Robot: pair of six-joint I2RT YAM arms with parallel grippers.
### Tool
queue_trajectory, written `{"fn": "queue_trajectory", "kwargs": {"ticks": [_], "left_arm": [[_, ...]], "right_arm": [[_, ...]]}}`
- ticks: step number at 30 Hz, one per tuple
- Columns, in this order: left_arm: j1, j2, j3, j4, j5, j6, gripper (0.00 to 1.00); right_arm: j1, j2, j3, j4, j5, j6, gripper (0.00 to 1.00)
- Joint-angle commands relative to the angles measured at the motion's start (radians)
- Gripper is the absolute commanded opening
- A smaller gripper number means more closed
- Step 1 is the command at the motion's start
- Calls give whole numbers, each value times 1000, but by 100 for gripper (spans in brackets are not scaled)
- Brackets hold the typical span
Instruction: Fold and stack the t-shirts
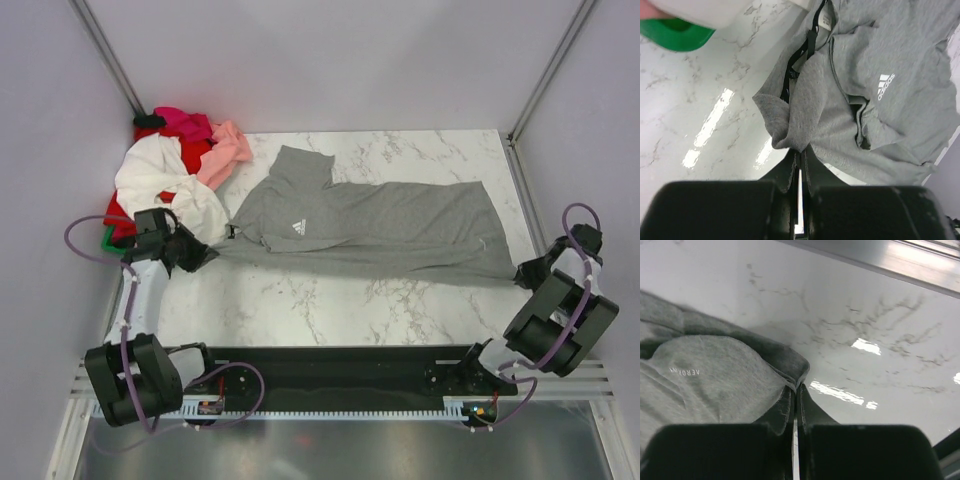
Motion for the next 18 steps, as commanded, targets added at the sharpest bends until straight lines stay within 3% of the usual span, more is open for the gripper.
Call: {"fn": "queue_trajectory", "kwargs": {"ticks": [1, 2, 4, 5, 6, 7, 8, 9, 10, 13, 16, 18], "left_arm": [[46, -84, -44, -44, 19, 1, 2], [55, -101, -53, -65, 20, 1, 2], [58, -158, -62, -93, 17, 0, 2], [56, -183, -75, -104, 14, -14, 5], [56, -222, -78, -109, 23, -20, 14], [56, -242, -82, -109, 32, -44, 48], [56, -259, -81, -109, 55, -55, 65], [56, -281, -75, -110, 63, -58, 89], [56, -287, -38, -110, 66, -58, 99], [56, -269, 98, -107, 46, -34, 100], [52, -147, 248, -63, 40, -5, 100], [32, -54, 328, -23, 77, 12, 100]], "right_arm": [[-85, -58, -54, -2, -54, 31, 0], [-116, -61, -59, -5, -67, 34, 0], [-130, -64, -56, -12, -100, 28, 12], [-130, -65, -50, -20, -107, 28, 25], [-130, -76, -44, -26, -119, 28, 62], [-130, -85, -42, -28, -124, 30, 77], [-130, -110, -33, -34, -122, 31, 96], [-130, -122, -24, -40, -114, 31, 98], [-125, -134, -10, -52, -102, 28, 98], [-93, -179, 56, -80, -58, 27, 98], [20, -236, 105, -25, -30, 60, 98], [173, -205, 206, -23, 34, 57, 98]]}}
